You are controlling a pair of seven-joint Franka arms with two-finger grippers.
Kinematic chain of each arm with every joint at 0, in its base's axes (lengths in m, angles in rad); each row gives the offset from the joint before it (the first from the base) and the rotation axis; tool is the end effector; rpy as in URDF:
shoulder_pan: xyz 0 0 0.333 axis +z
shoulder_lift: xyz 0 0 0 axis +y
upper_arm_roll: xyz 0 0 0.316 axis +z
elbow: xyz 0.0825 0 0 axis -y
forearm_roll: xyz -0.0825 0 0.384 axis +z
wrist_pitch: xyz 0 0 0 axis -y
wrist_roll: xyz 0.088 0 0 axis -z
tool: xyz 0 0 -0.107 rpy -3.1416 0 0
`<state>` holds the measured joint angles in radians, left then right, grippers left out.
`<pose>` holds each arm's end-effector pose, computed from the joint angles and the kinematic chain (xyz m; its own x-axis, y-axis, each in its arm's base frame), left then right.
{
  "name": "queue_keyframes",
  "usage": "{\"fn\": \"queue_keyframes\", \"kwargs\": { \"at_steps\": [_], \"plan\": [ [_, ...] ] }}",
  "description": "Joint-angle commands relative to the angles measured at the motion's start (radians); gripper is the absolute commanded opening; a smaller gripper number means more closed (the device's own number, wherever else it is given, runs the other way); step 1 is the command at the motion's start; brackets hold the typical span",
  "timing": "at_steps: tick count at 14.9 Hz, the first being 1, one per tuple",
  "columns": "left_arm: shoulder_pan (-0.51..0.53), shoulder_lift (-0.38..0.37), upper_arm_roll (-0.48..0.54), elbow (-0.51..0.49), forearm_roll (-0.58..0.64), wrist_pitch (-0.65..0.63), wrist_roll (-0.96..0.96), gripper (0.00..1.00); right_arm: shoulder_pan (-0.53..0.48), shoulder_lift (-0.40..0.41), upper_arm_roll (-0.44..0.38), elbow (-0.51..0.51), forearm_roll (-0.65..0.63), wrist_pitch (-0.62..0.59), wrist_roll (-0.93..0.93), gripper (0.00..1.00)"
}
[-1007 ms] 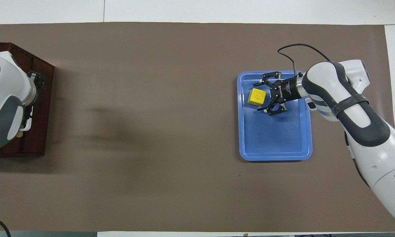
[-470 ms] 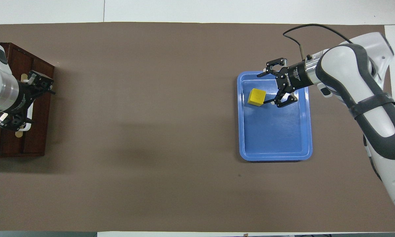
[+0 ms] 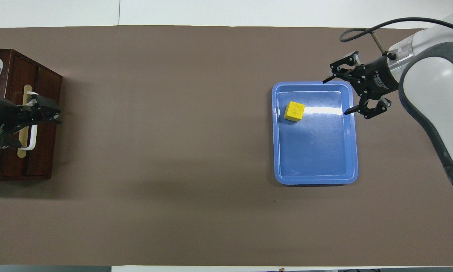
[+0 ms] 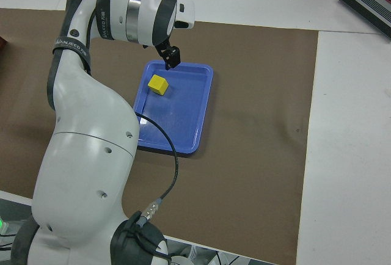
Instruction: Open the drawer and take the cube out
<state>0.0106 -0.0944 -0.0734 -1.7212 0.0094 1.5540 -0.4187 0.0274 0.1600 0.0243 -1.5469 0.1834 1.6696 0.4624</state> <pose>0.5193 -0.0333 0.6030 0.9350 0.3494 -0.0601 0.3472 -0.9367 -0.0446 0.6059 0.0482 0.5530 0.9053 -0.4083 -0.1172 -0.4224 -0.8943 -0.1477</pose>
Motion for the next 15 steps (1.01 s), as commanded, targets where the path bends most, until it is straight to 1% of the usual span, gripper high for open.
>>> {"fn": "queue_keyframes", "kwargs": {
  "at_steps": [1, 3, 5, 6, 7, 9, 11, 12, 15],
  "plan": [
    [0.039, -0.016, -0.005, 0.012, -0.060, -0.029, 0.055, 1.00, -0.001, -0.069, 0.002, -0.009, -0.114, -0.048, -0.337, 1.00],
    [0.039, -0.039, -0.006, -0.003, -0.059, -0.040, 0.037, 1.00, -0.001, -0.117, 0.002, -0.009, -0.128, -0.106, -0.390, 1.00],
    [0.026, -0.038, -0.012, 0.005, -0.057, -0.016, 0.032, 1.00, -0.001, -0.158, 0.002, -0.009, -0.137, -0.152, -0.395, 1.00],
    [0.017, -0.038, -0.020, 0.005, -0.055, -0.002, 0.037, 1.00, -0.003, -0.181, 0.002, -0.009, -0.153, -0.197, -0.430, 1.00],
    [0.016, -0.039, -0.022, 0.000, -0.055, 0.000, 0.050, 1.00, -0.003, -0.188, 0.002, -0.010, -0.166, -0.223, -0.461, 1.00],
    [0.003, -0.041, -0.026, -0.006, -0.055, 0.009, 0.082, 1.00, -0.007, -0.201, 0.003, -0.036, -0.197, -0.226, -0.493, 1.00],
    [0.002, -0.035, -0.026, -0.001, -0.055, 0.000, 0.187, 1.00, -0.014, -0.221, 0.003, -0.093, -0.197, -0.193, -0.495, 1.00],
    [0.002, -0.024, -0.026, 0.008, -0.054, -0.005, 0.207, 1.00, -0.015, -0.220, 0.002, -0.105, -0.197, -0.182, -0.492, 1.00],
    [-0.026, 0.010, -0.026, 0.022, -0.045, -0.014, 0.210, 1.00, -0.043, -0.209, 0.003, -0.092, -0.197, -0.203, -0.487, 1.00]
  ]
}}
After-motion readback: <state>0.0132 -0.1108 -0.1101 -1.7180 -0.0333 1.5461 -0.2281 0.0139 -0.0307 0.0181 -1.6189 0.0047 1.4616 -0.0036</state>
